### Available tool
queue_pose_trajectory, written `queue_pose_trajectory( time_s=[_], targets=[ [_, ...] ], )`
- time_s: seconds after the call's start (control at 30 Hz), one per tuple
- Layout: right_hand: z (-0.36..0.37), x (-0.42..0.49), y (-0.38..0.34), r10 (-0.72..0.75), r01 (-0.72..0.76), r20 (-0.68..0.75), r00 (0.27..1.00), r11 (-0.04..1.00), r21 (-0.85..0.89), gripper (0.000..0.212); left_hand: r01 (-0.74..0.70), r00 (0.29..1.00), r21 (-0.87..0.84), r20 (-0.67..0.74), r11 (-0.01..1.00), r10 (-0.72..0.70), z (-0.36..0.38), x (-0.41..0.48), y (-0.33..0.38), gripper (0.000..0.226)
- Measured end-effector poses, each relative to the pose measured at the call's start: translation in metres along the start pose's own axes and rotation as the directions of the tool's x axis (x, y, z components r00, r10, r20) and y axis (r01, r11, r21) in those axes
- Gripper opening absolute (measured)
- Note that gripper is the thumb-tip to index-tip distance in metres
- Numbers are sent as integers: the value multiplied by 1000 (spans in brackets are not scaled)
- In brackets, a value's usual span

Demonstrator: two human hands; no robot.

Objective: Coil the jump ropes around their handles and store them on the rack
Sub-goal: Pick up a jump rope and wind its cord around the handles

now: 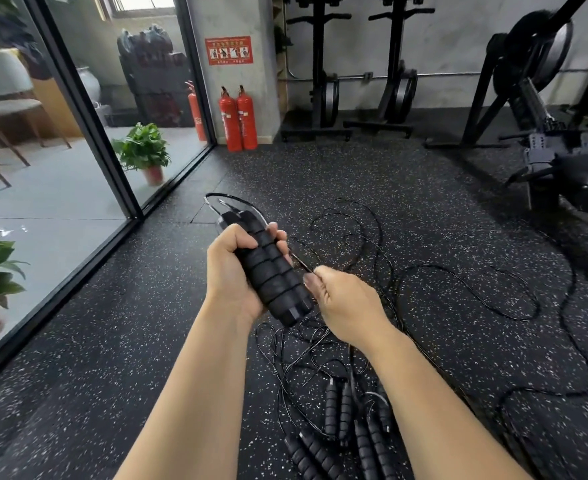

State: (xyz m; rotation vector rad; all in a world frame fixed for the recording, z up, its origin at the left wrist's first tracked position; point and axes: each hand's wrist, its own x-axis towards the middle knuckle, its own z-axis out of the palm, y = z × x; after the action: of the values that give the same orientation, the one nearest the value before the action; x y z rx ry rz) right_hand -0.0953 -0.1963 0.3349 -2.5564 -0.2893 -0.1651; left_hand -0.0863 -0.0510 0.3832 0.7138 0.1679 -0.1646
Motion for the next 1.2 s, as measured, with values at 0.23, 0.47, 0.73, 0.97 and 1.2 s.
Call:
queue_pose_trajectory(
  time_s=[0.23, 0.47, 0.73, 0.97, 1.2],
  targets=[
    [-11, -5, 29, 40, -174, 309, 950, 890, 421, 35, -18, 996, -94, -84, 995, 10, -13, 5, 9, 46],
    [-23, -14, 45, 19, -294, 416, 909, 736, 609, 31, -27, 991, -202, -135, 979, 0, -22, 4, 20, 38],
    [-25, -9, 29, 23, -237, 320, 947, 725, 647, 33, -37, 997, -213, -81, 976, 20, -25, 3, 21, 41],
    [-22, 1, 12, 52, -209, 258, 965, 745, 633, 37, 265, 948, 390, 60, 882, -311, 3, -9, -21, 44],
    [-34, -1, 16, 97, -164, 145, 985, 800, 577, 40, 239, 959, 255, 92, 937, -269, 4, -3, -23, 49]
  ],
)
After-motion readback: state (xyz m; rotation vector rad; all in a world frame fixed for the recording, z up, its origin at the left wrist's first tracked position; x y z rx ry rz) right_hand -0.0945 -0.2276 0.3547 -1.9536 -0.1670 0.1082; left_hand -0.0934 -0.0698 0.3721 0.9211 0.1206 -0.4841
